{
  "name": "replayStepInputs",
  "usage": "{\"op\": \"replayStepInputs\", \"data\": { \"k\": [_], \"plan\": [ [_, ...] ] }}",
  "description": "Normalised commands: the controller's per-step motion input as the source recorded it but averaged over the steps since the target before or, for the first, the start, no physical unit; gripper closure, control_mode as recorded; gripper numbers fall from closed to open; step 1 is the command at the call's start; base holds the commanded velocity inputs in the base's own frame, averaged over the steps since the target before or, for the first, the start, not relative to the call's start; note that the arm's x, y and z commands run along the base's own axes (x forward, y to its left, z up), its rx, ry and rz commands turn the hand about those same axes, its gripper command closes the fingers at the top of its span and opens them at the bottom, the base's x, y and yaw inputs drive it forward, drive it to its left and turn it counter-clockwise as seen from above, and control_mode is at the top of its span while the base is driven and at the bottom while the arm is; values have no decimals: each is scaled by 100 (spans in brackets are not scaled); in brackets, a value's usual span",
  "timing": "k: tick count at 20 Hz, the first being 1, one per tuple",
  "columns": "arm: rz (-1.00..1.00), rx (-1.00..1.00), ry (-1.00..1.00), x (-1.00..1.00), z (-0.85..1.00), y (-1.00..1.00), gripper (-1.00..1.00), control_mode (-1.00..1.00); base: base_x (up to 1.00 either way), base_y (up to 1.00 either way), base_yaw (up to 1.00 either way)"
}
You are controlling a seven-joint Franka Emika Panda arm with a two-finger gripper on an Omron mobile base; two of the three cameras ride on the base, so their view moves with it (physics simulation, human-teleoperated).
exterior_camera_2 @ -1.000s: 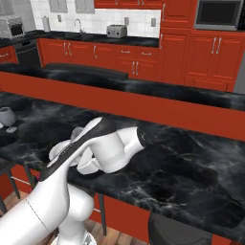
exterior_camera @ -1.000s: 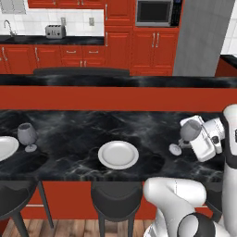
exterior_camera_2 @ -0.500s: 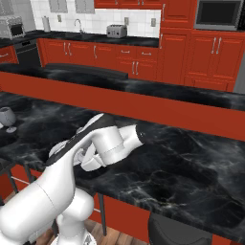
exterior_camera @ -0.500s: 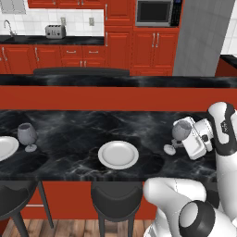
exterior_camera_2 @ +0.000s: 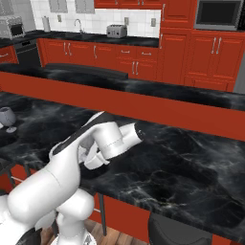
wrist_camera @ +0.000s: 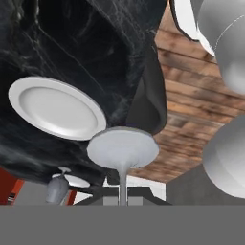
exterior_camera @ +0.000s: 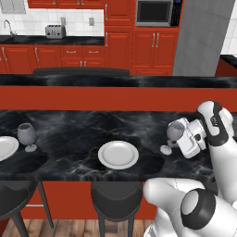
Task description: Retrieve the wine glasses from the counter and place one next to each plate.
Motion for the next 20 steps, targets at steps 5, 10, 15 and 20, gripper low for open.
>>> {"op": "replayStepInputs", "data": {
  "k": [5, 10, 15, 20],
  "plan": [
    [0, -1, 3, 25, -20, 0, 100, -100, 0, 0, 0],
    [0, 0, 2, 25, -21, 8, 100, -100, 0, 0, 0],
    [0, -1, 0, 20, -24, 13, 100, -100, 0, 0, 0],
    [0, -2, 0, 15, -23, 3, 100, -100, 0, 0, 0]
  ]
}}
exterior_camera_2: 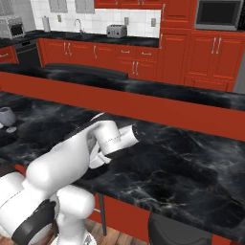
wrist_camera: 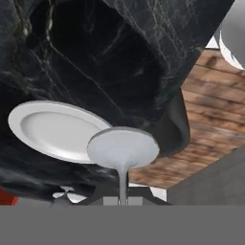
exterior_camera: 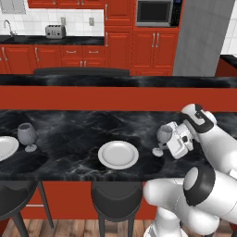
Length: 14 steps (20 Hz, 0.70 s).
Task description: Retrieve the wine glasses from the counter and place one next to each plate.
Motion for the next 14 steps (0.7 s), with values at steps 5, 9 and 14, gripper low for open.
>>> {"op": "replayStepInputs", "data": {
  "k": [5, 9, 14],
  "plan": [
    [0, 0, 0, 13, -24, 0, 100, -100, 0, 0, 0],
    [0, 0, 0, 25, -24, 0, 100, -100, 0, 0, 0],
    [0, 0, 0, 25, -22, 0, 100, -100, 0, 0, 0]
  ]
}}
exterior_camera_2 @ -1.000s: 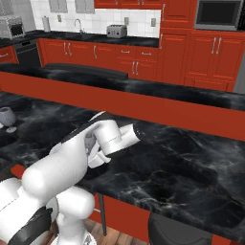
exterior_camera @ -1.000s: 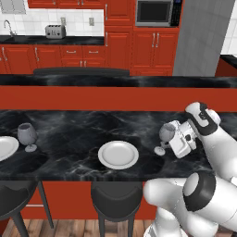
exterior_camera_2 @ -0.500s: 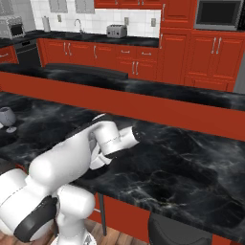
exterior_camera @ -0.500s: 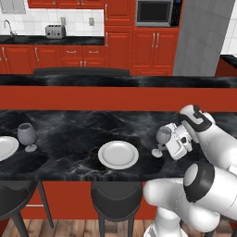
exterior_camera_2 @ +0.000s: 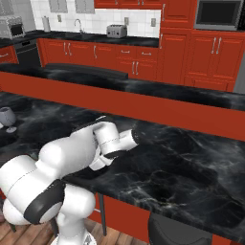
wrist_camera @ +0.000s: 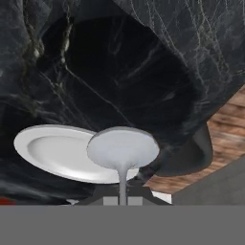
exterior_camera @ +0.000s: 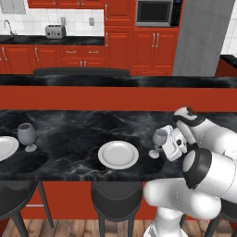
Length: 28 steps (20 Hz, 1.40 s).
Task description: Retrieve the wine glasses from the counter and place one next to each plate.
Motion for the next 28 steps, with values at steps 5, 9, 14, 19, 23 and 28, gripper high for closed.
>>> {"op": "replayStepInputs", "data": {
  "k": [5, 9, 14, 19, 23, 28],
  "plan": [
    [0, 0, 1, 32, -29, 0, 100, -100, 0, 0, 0],
    [0, 0, 4, 31, -28, 0, 100, -100, 0, 0, 0],
    [0, 0, 4, 32, -28, 0, 100, -100, 0, 0, 0],
    [0, 0, 1, 20, -19, 0, 100, -100, 0, 0, 0],
    [0, 0, 0, 18, -23, 0, 100, -100, 0, 0, 0],
    [0, 0, 0, 19, -26, 0, 100, -100, 0, 0, 0]
  ]
}}
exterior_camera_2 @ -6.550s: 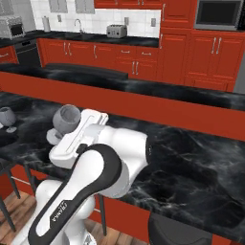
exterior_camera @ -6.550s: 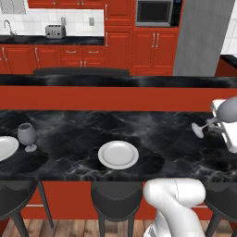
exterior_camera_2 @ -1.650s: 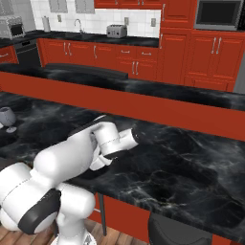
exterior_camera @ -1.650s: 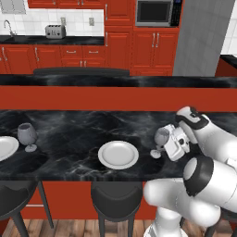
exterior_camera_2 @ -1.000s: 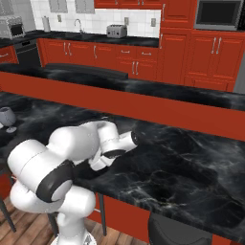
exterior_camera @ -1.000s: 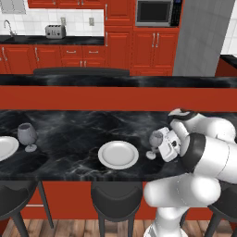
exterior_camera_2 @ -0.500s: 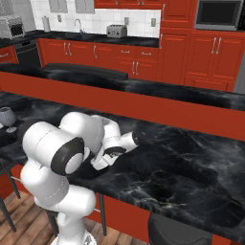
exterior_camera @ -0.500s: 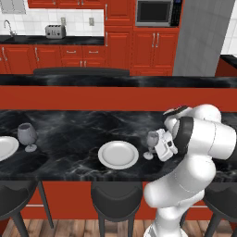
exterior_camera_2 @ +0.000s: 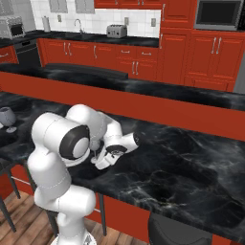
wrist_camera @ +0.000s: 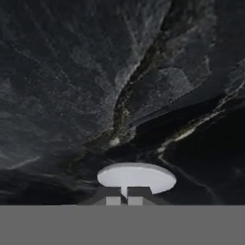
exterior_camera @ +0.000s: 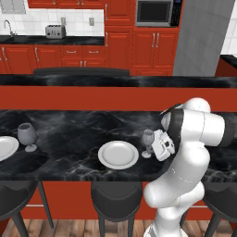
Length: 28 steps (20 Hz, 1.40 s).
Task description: Retrieve the wine glasses from the counter and place one next to each plate.
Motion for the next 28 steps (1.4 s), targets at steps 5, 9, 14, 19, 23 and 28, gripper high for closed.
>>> {"op": "replayStepInputs", "data": {
  "k": [5, 9, 14, 19, 23, 28],
  "plan": [
    [0, 0, 0, 1, -25, 0, -100, -100, 0, 0, 0],
    [0, 0, 0, 0, -8, -3, -100, -100, 0, 0, 0],
    [0, 0, -2, 0, 0, -18, -100, -100, 0, 0, 0],
    [0, 1, -1, -29, 9, -29, -100, -100, 0, 0, 0],
    [0, 6, -4, -58, 66, -28, -100, -100, 0, 0, 0],
    [0, 4, -15, -74, 100, -1, -100, -100, 0, 0, 0]
  ]
}}
